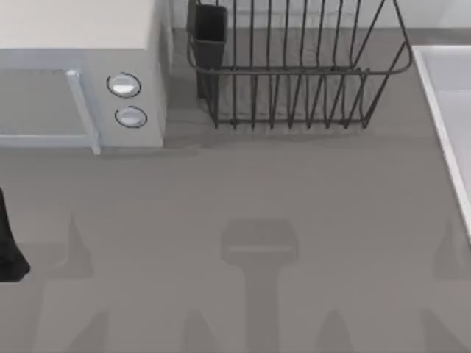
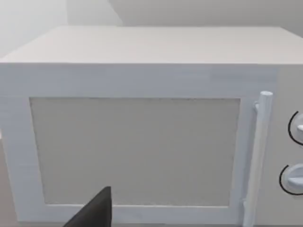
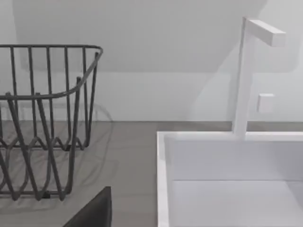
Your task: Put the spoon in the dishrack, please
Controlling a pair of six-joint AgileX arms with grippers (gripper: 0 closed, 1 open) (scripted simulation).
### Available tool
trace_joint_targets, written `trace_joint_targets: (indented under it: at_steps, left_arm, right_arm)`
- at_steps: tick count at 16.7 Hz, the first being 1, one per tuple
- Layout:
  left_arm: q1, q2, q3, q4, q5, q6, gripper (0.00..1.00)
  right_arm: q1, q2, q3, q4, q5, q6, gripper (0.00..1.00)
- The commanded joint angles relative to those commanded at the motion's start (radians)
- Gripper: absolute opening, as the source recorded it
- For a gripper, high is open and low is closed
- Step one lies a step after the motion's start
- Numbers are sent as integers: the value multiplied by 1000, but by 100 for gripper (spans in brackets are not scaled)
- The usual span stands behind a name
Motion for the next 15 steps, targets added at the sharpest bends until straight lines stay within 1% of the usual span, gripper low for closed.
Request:
trace_joint_targets:
  at_steps: [3,5,7,10,15]
  left_arm:
    - [0,0,0,0,0,0,100]
    - [0,0,0,0,0,0,100]
    - [0,0,0,0,0,0,100]
    - [0,0,0,0,0,0,100]
    - [0,0,0,0,0,0,100]
  right_arm:
    - [-8,12,11,-11,0,-11,100]
    - [-39,66,59,-60,0,-61,100]
    - [-89,162,135,-140,-1,-140,100]
    - [-189,387,284,-301,-4,-295,100]
    - [-383,879,563,-615,-6,-589,100]
